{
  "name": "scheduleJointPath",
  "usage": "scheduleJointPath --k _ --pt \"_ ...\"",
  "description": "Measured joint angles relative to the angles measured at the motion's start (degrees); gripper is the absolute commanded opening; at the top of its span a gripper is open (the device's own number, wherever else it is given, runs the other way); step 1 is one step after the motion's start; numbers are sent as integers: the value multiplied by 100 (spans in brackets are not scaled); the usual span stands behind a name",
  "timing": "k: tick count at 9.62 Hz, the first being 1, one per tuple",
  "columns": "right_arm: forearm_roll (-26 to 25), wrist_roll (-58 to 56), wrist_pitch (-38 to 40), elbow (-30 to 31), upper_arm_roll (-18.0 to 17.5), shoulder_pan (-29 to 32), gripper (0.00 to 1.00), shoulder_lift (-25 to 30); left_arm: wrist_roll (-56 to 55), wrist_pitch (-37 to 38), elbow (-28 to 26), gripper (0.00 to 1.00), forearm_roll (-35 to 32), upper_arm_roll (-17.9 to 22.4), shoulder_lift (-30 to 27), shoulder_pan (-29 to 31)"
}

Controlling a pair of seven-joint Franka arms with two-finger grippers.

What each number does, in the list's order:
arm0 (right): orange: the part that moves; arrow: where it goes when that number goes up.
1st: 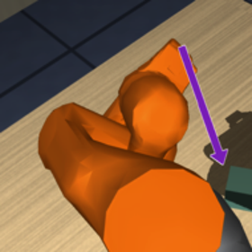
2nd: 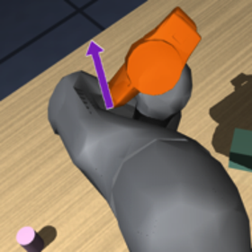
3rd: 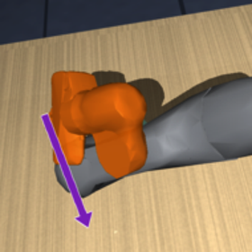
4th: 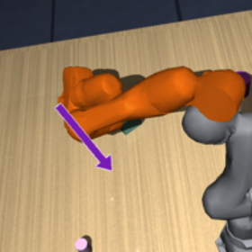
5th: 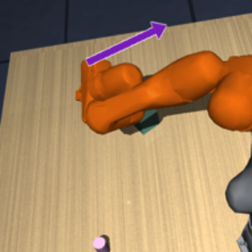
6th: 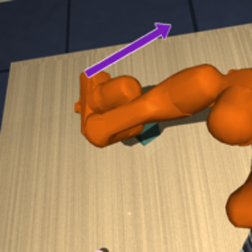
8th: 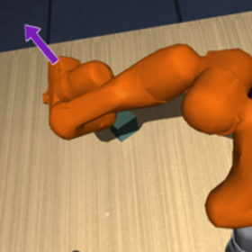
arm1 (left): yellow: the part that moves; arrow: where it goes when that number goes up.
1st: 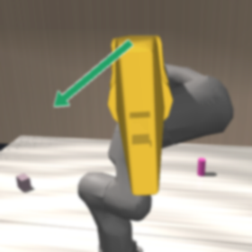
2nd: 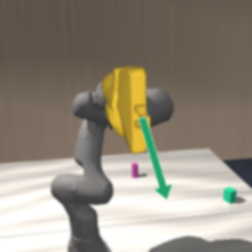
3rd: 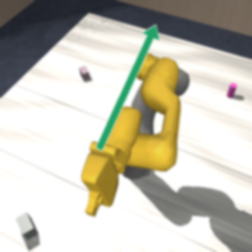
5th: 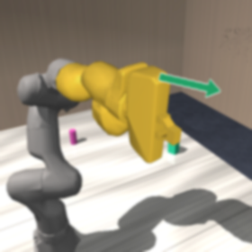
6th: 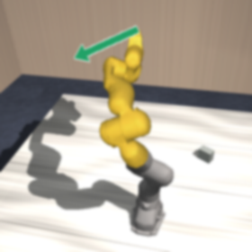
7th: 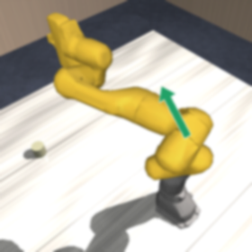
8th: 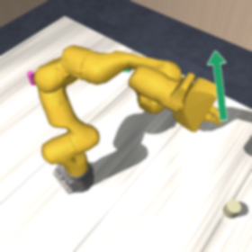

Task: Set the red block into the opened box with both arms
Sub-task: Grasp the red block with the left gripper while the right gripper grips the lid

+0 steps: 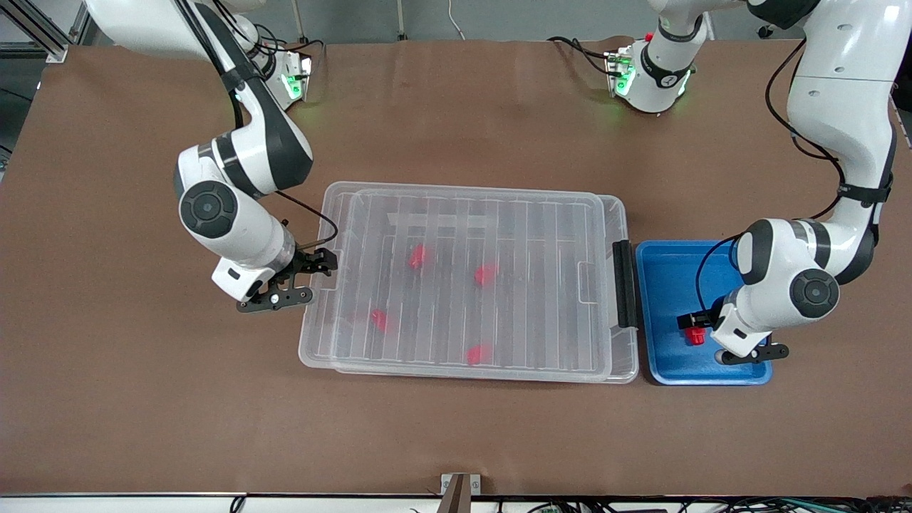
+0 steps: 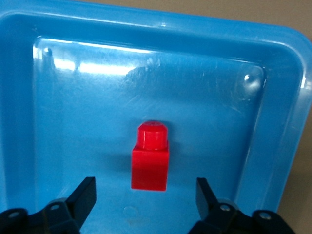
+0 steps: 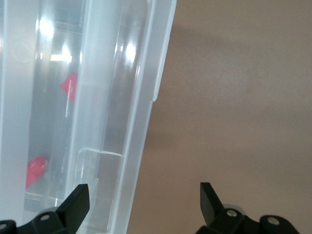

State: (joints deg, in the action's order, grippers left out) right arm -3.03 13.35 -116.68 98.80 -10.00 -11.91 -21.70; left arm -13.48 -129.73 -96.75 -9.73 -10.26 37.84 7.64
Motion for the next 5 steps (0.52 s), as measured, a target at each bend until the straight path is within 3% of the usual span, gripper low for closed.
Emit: scheduleJointPath --k 5 --pt "-311 -2 -198 243 2 7 100 -34 -22 -234 14 15 0 1 255 11"
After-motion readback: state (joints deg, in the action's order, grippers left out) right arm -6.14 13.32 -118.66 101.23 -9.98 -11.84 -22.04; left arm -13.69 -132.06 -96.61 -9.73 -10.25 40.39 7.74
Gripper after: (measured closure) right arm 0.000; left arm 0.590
